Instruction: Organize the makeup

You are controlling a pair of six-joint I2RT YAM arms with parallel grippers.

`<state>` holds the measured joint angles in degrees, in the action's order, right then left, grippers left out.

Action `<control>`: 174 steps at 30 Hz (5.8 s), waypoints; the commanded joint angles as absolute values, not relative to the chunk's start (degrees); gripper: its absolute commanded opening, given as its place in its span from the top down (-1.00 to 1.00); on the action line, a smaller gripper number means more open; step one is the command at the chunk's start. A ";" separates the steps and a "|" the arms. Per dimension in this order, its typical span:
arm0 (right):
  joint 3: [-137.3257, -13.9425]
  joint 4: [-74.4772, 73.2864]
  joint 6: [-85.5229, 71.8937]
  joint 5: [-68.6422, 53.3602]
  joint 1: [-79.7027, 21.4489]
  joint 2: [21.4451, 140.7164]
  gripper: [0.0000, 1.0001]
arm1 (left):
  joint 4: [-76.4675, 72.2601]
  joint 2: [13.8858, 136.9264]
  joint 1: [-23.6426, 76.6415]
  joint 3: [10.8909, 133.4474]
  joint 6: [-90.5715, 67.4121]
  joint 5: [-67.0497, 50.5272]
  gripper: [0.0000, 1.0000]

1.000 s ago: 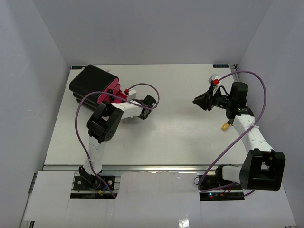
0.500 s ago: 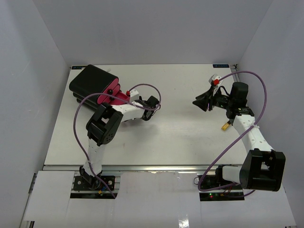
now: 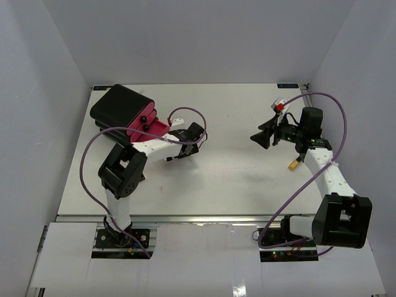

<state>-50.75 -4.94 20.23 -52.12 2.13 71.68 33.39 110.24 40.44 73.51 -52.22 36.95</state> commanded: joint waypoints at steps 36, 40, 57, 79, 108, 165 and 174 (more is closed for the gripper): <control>-60.07 -33.14 -1.41 -1.20 14.52 93.03 -0.97 | 21.01 41.20 40.78 43.86 -15.75 -4.75 -0.96; -62.80 -31.97 -3.21 -0.37 14.77 96.62 -0.99 | 21.01 41.15 40.78 43.70 -15.73 -3.71 -0.96; -57.71 -24.67 -4.45 3.39 15.47 95.81 -0.11 | 21.01 42.45 40.37 43.42 -15.56 -1.54 -0.96; -67.23 -23.32 22.54 -22.69 -12.00 88.24 0.68 | 19.91 34.51 40.08 42.45 -15.84 7.06 -0.96; -118.02 -19.28 65.17 -6.27 -50.37 128.91 0.65 | 14.49 5.90 40.08 36.31 -14.18 28.20 -0.96; -74.81 -23.99 45.06 -13.22 -45.34 86.84 -0.60 | 18.45 21.92 39.99 37.80 -22.75 25.06 -0.96; -58.95 -22.23 31.93 -44.35 -20.91 71.90 -0.69 | 21.49 37.13 39.99 40.65 -34.45 15.93 -0.96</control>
<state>-65.53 -23.45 41.53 -25.81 -28.86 77.52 19.24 31.19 40.21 37.54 -27.24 23.10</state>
